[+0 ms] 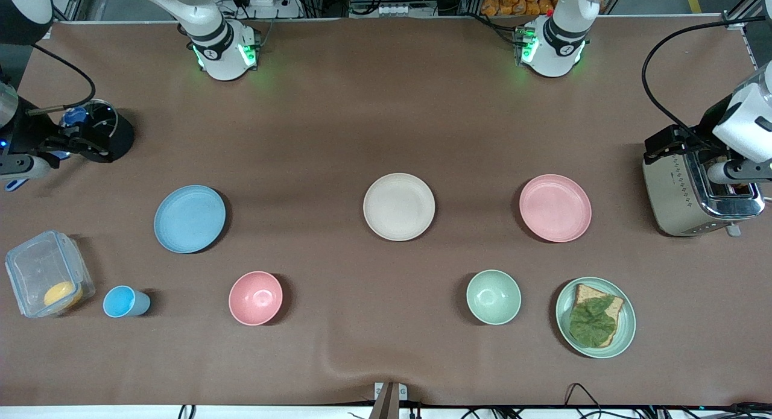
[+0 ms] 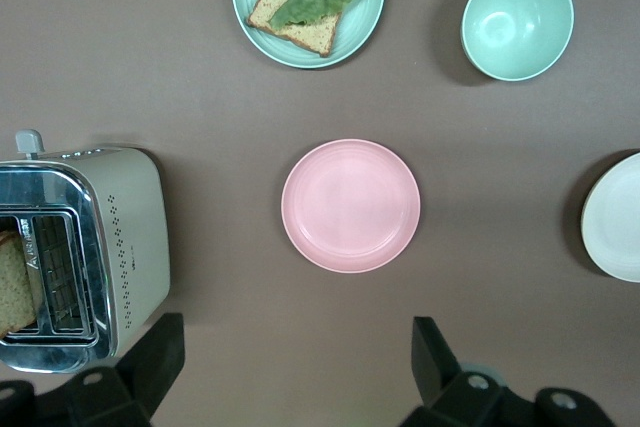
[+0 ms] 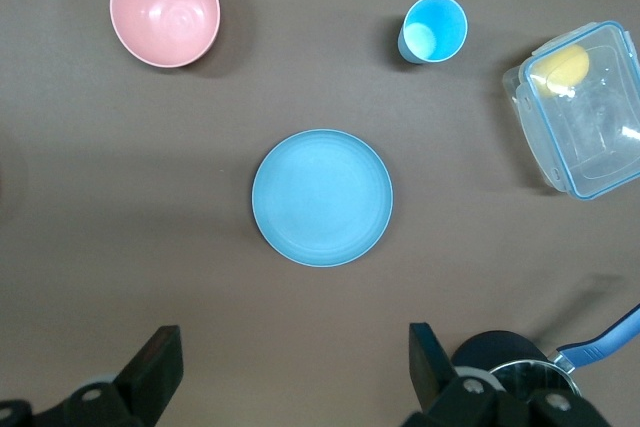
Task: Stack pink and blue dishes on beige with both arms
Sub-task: 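Reach the right gripper to the blue plate while the left reaches pink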
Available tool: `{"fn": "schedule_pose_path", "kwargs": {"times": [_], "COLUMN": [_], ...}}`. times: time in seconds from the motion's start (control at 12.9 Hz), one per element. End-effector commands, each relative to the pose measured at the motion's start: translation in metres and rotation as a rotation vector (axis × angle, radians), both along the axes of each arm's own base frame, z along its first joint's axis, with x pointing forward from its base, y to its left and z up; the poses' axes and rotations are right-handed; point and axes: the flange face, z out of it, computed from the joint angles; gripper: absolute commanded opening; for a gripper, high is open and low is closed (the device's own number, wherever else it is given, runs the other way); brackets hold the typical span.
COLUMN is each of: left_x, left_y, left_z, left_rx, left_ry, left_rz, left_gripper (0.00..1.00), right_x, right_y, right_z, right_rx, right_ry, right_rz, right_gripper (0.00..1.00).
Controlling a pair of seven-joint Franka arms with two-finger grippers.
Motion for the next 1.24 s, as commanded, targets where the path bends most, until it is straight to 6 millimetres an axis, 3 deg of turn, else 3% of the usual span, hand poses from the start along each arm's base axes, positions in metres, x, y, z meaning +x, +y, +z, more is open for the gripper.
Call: {"fn": "schedule_pose_path", "kwargs": {"times": [0.0, 0.23, 0.46, 0.62, 0.85, 1.16], "left_x": [-0.001, 0.010, 0.037, 0.040, 0.035, 0.025], "left_y": [0.001, 0.004, 0.003, 0.004, 0.017, 0.031], "left_z": [0.003, -0.022, -0.093, -0.127, -0.178, -0.245], "left_rx": [-0.020, -0.025, -0.030, -0.032, -0.034, -0.035], "left_ry": [0.000, 0.042, 0.120, 0.108, 0.085, 0.066], "left_rz": [0.005, 0.011, 0.006, 0.007, 0.028, 0.049], "left_gripper": [1.00, 1.00, 1.00, 1.00, 1.00, 1.00], "right_x": [0.000, 0.000, 0.000, 0.006, 0.014, -0.001], "right_y": [0.002, 0.003, 0.004, -0.001, -0.005, -0.039], "right_z": [0.002, -0.001, -0.019, -0.043, -0.111, -0.214], "right_rx": [0.012, 0.012, 0.010, 0.011, 0.009, 0.022], "right_ry": [-0.004, 0.002, 0.048, 0.058, 0.088, 0.082], "right_rz": [0.002, 0.005, 0.008, -0.002, -0.019, -0.084], "right_gripper": [1.00, 1.00, 1.00, 1.00, 1.00, 1.00]}}
